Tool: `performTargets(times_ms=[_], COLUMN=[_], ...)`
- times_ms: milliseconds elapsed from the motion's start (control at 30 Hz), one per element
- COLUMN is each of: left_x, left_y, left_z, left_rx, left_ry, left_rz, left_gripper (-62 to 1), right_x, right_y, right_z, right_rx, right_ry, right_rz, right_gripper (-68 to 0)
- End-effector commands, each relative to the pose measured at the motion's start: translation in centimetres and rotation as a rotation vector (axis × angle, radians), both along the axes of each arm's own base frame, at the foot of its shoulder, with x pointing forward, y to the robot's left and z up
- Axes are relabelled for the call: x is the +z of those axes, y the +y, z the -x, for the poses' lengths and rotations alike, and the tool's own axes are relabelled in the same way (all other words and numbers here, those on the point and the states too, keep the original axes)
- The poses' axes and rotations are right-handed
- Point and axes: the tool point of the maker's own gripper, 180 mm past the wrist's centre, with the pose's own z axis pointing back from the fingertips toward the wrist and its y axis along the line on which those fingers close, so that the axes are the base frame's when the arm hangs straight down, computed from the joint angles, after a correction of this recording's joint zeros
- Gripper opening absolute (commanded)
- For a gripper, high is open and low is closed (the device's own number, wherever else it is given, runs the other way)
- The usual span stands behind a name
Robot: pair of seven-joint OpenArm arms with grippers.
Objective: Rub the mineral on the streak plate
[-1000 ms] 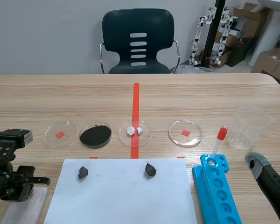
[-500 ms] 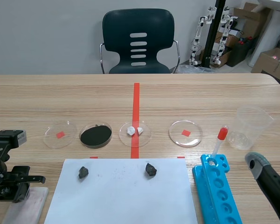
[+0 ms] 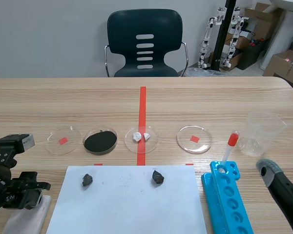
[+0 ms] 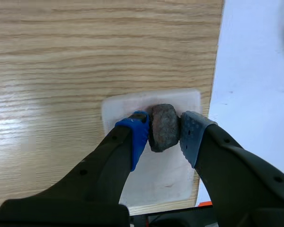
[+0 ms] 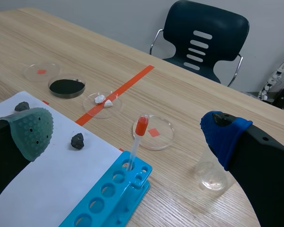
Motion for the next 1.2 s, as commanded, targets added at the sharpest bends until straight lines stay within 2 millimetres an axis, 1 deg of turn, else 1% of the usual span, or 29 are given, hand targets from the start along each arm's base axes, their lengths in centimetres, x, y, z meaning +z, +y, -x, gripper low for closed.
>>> performTargets(times_ms=[0,133,233,467,733,900,1000,1167], left_x=[-0.2,-0.2,-0.2,-0.8,-0.8,-0.7,-0.5,0.0], left_y=[-1.8,-2.0,-1.8,2.4,5.2,6.0,5.9,6.4], left_z=[0.5,0.4,0.4,1.1,1.9,2.1,2.0,1.8], left_rx=[-0.012,-0.016,-0.014,0.054,0.092,0.109,0.111,0.122], left_ry=[0.006,0.003,0.004,0.048,0.082,0.092,0.083,0.075], left_rz=[0.070,0.081,0.069,-0.155,-0.333,-0.395,-0.400,-0.444], left_gripper=[-46.4,-46.4,-46.4,-46.4,-46.4,-46.4,-46.4,-46.4], right_x=[0.9,0.9,0.9,0.9,0.9,0.9,0.9,0.9], right_y=[0.2,0.2,0.2,0.2,0.2,0.2,0.2,0.2], right_z=[-0.3,-0.3,-0.3,-0.3,-0.3,-0.3,-0.3,-0.3], right_rx=[0.012,0.011,0.011,0.011,0.011,0.011,0.011,0.011], right_ry=[-0.032,-0.030,-0.030,-0.030,-0.030,-0.030,-0.030,-0.030], right_rz=[-0.011,-0.009,-0.009,-0.009,-0.009,-0.009,-0.009,-0.009], right_gripper=[0.4,0.4,0.4,0.4,0.4,0.4,0.4,0.4])
